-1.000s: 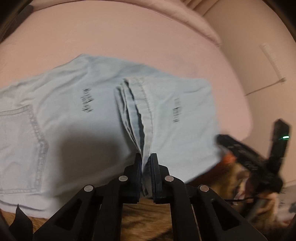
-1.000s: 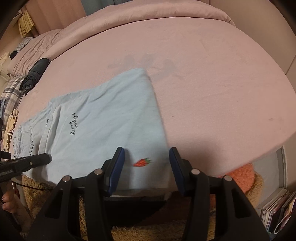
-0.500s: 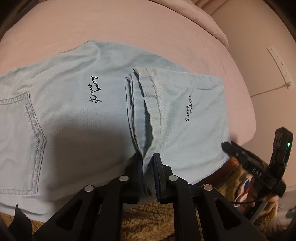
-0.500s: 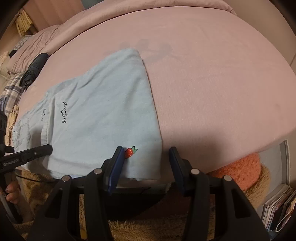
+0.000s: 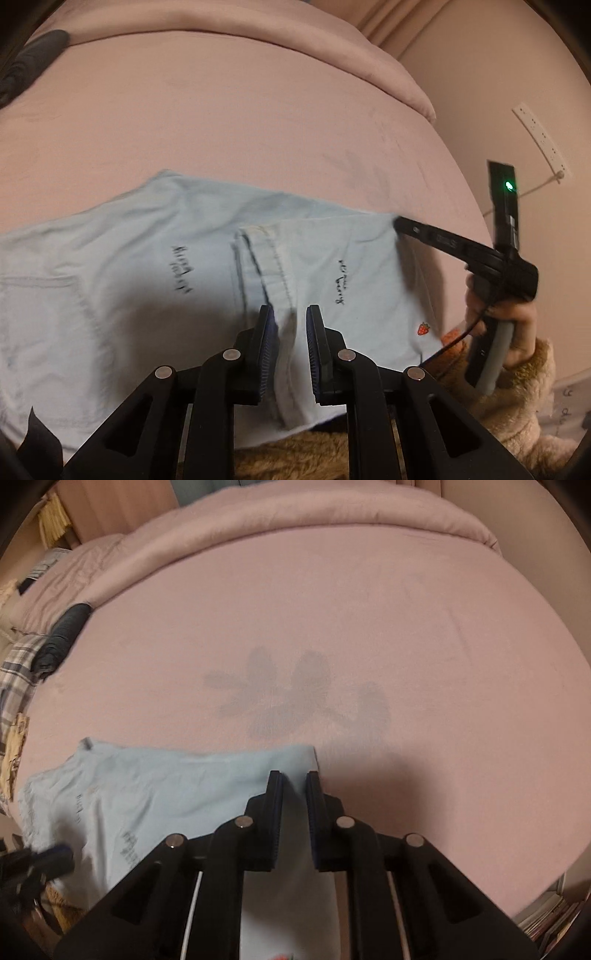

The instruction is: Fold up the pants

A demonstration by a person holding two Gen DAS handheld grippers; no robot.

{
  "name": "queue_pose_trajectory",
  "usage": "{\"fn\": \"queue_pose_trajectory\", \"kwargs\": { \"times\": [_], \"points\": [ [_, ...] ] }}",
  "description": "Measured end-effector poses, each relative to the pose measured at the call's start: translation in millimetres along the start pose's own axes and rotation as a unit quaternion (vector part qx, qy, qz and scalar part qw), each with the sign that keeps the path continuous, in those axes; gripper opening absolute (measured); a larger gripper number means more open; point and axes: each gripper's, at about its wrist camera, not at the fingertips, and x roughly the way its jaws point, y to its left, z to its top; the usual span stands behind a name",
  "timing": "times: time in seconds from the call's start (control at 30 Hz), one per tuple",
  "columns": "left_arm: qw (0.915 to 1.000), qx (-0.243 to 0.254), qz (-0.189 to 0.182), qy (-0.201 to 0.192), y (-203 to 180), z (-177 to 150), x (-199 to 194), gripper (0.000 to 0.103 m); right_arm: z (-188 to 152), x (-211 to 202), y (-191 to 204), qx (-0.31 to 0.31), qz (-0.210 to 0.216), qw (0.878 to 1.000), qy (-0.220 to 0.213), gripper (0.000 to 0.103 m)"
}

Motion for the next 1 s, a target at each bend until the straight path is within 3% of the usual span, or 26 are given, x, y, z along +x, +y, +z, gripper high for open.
{"fn": "queue_pose_trajectory", "kwargs": {
  "times": [0.17, 0.37, 0.53, 0.57, 0.63, 0.87, 1.0],
  "points": [
    [0.9979, 0.017, 0.063, 0.008, -1.6, 7.1, 28.7, 0.014, -13.1, -8.9, -5.6, 0.017, 0.009, 1.000, -0.002, 0.017],
    [0.9977, 0.033, 0.060, 0.007, 5.1, 2.1, 30.5, 0.014, -71.2, -28.7, -15.7, 0.001, 0.005, 1.000, 0.002, 0.010],
    [0.9983, 0.023, 0.052, 0.009, 11.7, 2.2, 25.1, 0.014, -106.4, -43.1, -27.4, 0.009, -0.015, 1.000, 0.016, 0.011],
    [0.9983, 0.023, 0.052, 0.010, 12.8, 2.2, 24.2, 0.014, -114.0, -45.8, -29.6, 0.014, -0.013, 1.000, 0.020, 0.017],
    [0.9983, 0.023, 0.053, 0.011, 11.7, 2.0, 22.0, 0.014, -125.5, -50.5, -34.0, 0.028, -0.003, 0.999, 0.023, 0.015],
    [0.9988, 0.016, 0.045, 0.012, 13.0, 4.4, 20.3, 0.014, -140.7, -54.0, -37.8, 0.052, 0.016, 0.998, 0.034, 0.015],
    [0.9988, -0.002, 0.036, 0.033, 17.1, -0.7, 1.3, 0.014, -132.7, -53.9, -34.2, 0.042, 0.008, 0.998, 0.037, 0.015]
  ]
}}
